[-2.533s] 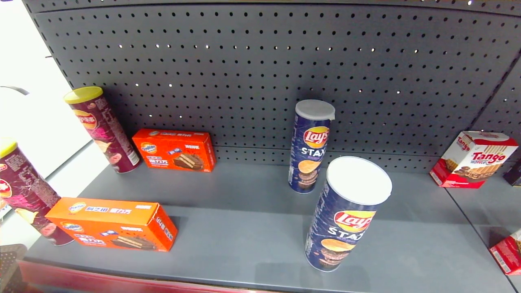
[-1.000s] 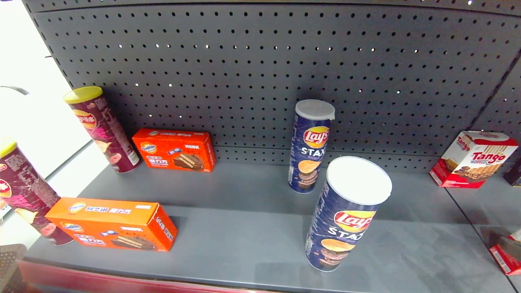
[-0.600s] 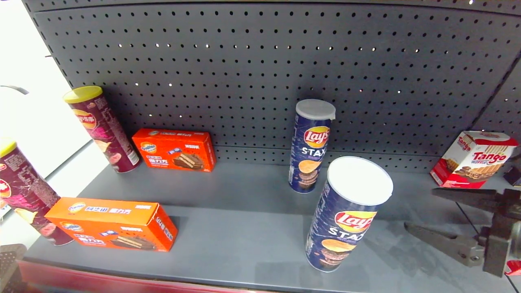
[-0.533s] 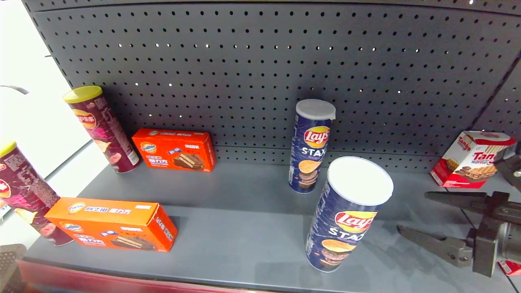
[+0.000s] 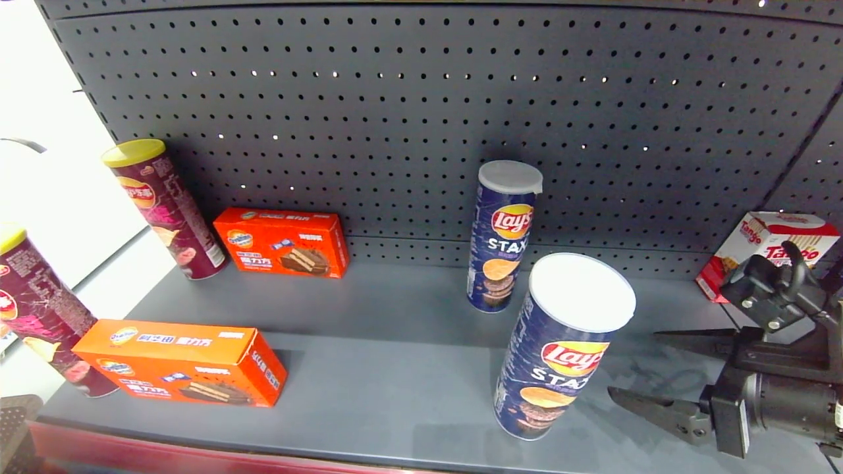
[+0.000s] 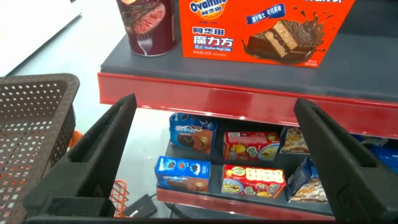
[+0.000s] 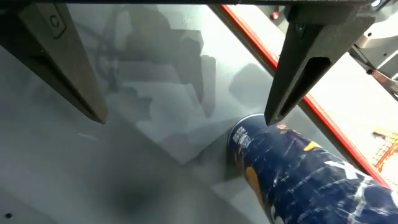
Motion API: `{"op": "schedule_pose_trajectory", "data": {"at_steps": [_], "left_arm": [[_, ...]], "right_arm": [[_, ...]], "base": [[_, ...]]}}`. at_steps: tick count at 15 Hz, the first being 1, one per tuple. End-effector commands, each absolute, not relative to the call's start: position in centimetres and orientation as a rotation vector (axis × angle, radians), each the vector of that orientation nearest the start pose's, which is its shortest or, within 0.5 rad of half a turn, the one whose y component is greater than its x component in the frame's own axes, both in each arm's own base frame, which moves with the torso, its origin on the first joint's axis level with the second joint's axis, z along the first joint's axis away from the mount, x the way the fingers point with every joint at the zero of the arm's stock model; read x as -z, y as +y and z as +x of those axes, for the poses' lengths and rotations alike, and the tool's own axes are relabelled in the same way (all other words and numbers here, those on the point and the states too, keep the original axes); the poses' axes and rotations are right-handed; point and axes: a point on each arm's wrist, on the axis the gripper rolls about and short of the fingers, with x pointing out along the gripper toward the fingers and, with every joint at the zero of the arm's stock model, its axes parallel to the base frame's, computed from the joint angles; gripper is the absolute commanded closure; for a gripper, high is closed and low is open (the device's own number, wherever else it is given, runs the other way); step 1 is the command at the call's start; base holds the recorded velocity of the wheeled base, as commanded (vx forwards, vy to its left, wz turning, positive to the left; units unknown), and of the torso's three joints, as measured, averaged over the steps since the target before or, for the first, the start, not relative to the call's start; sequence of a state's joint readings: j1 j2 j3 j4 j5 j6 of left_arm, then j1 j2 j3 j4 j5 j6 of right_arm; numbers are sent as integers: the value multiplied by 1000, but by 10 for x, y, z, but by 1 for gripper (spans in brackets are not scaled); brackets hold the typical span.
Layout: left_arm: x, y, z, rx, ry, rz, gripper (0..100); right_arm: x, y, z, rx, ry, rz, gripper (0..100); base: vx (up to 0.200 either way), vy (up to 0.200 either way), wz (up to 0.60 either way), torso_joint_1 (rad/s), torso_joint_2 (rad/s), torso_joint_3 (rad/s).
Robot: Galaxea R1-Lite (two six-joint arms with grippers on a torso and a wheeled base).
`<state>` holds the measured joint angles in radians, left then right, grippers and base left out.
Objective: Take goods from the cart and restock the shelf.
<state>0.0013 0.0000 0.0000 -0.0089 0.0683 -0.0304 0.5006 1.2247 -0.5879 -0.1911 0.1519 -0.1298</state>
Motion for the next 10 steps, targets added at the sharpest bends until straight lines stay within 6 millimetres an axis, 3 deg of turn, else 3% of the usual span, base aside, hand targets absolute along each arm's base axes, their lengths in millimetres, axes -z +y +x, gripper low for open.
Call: {"op": "schedule_pose_trajectory", "data": {"at_steps": [1, 10], "left_arm": [[-76, 2, -23, -70, -9, -31, 0], [-76, 2, -23, -69, -9, -31, 0]], "right_arm": [[-192, 92, 157, -679, 423, -207, 0], [-188, 106, 168, -684, 456, -234, 0]], "base": [[0, 0, 0, 0, 0, 0], [0, 0, 0, 0, 0, 0]]}}
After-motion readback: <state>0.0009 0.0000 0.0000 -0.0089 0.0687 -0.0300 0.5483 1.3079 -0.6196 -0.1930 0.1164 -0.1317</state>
